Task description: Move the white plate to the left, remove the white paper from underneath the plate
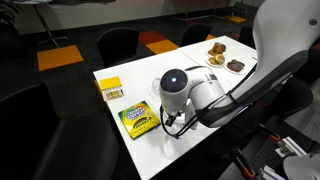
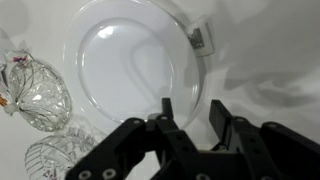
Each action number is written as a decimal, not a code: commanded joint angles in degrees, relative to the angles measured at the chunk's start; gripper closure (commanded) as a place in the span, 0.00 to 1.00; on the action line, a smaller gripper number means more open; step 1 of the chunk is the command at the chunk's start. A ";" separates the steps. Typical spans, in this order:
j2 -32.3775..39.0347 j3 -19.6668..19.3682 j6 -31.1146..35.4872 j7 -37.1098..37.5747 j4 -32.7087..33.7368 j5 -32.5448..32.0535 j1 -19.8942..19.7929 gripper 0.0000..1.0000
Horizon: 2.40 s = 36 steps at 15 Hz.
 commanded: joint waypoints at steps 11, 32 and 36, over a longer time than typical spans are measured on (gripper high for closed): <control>-9.33 -0.75 5.05 -3.17 -3.73 2.51 -0.25 0.00; -16.32 -1.65 12.98 26.79 -12.94 8.88 0.54 0.00; -15.65 -3.22 16.28 33.10 -14.10 5.15 1.40 0.00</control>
